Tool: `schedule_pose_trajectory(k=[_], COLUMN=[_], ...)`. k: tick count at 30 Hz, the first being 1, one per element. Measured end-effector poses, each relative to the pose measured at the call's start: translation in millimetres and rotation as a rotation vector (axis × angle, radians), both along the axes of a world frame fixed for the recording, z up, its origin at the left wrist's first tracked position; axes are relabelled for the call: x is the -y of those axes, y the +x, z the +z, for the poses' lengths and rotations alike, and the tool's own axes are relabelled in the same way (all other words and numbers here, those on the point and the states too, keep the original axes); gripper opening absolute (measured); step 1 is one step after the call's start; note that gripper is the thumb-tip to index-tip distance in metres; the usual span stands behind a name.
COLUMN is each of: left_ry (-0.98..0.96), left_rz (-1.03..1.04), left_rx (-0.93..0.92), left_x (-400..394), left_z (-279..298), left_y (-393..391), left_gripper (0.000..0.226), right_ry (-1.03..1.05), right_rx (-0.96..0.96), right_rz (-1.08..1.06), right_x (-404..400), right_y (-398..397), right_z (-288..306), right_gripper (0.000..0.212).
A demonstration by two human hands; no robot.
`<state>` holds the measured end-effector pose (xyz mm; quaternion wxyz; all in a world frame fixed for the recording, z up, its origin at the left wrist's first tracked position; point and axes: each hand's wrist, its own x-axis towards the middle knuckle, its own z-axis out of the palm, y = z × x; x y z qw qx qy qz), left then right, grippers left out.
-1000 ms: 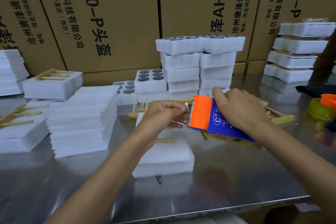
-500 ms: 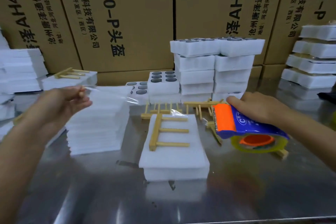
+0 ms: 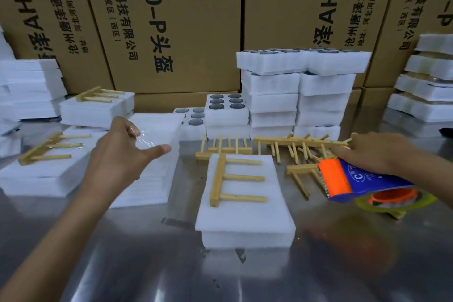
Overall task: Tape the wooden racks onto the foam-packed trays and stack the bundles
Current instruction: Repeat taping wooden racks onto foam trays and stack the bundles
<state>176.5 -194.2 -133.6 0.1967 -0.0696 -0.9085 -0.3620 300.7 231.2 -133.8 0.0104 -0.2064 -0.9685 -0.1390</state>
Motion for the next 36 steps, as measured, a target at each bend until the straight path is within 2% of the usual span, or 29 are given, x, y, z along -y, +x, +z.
schedule_pose_trajectory(k=[5, 9, 13, 14, 17, 19, 23, 29, 31, 33, 34, 36], left_ry=[-0.135, -0.148, -0.219, -0.262, -0.343, -0.362, -0.558, -0.694, -0.649, -0.465, -0.358, -0.246], left_rz=[-0.087, -0.172, -0.170, -0.171, -0.223, -0.281, -0.306, -0.216, -0.189, -0.205, -0.229, -0.266], left_rx=[-0.113, -0.119, -0.009, 0.027, 0.140, 0.136, 0.064, 0.039, 0.075, 0.163, 0.166, 0.018], left_x=[-20.4, -31.4, -40.4, -41.5, -41.3, -39.2, -44.7, -48.5, -47.2, -45.5, -45.5, -50.6], left_z=[-37.9, -63.3, -86.1, -93.5, -110.4, -117.6, -120.7, -120.3, -121.8, -115.0, -108.6, -90.7], left_y=[3.3, 1.4, 0.2, 0.3, 3.7, 7.5, 16.0, 21.4, 16.4, 13.3, 13.9, 16.7], left_gripper=[0.058, 0.058, 0.053, 0.047, 0.039, 0.037, 0.023, 0.035, 0.063, 0.081, 0.077, 0.049], right_ry=[0.038, 0.041, 0.061, 0.059, 0.088, 0.155, 0.234, 0.288, 0.286, 0.243, 0.217, 0.182], right_rx=[0.050, 0.129, 0.231, 0.246, 0.286, 0.350, 0.421, 0.389, 0.378, 0.347, 0.324, 0.291], right_rz=[-0.063, -0.097, -0.045, -0.041, -0.024, 0.019, 0.077, 0.109, 0.105, 0.077, 0.061, 0.037], right_x=[-12.6, -18.7, -21.9, -22.1, -20.0, -19.8, -23.4, -26.0, -24.2, -20.8, -19.2, -17.8], right_y=[10.3, 16.0, 20.6, 21.1, 22.8, 24.2, 27.6, 30.2, 31.3, 32.6, 33.4, 35.5], right_z=[4.7, 8.6, 5.9, 3.7, -1.8, -3.4, -1.6, -6.9, -5.8, -4.4, -4.0, -4.0], right_gripper=[0.062, 0.061, 0.093, 0.092, 0.061, 0.051, 0.049, 0.046, 0.046, 0.045, 0.046, 0.047])
